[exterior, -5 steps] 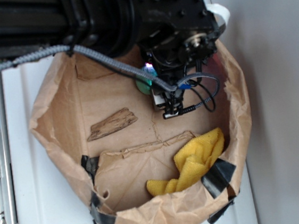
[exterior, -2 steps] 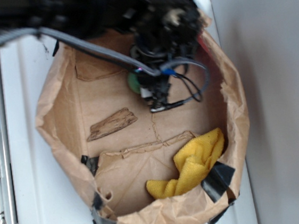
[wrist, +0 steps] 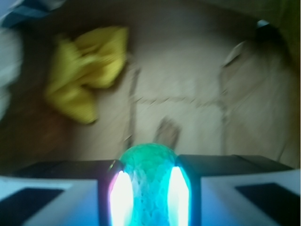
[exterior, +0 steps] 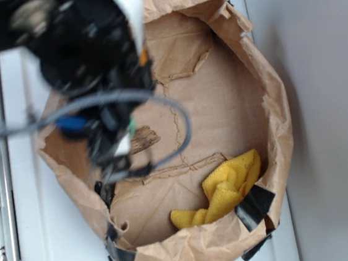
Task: Grab the green ball.
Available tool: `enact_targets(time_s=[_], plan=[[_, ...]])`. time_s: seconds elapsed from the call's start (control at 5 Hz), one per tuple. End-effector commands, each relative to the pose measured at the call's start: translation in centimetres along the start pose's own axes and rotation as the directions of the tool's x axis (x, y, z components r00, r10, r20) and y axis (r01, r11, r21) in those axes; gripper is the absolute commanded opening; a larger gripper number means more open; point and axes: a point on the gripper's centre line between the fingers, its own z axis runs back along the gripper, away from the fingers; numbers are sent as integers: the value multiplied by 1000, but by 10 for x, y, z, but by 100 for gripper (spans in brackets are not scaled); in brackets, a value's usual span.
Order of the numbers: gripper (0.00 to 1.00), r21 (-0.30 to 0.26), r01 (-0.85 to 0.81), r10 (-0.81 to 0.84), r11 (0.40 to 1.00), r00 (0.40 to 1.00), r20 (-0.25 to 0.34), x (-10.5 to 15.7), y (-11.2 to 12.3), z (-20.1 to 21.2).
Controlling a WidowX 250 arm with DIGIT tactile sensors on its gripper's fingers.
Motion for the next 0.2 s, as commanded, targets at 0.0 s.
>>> enact_targets(time_s=[0.0], plan=[[0, 45, 17, -20, 999, 997, 68, -2, 1, 19]])
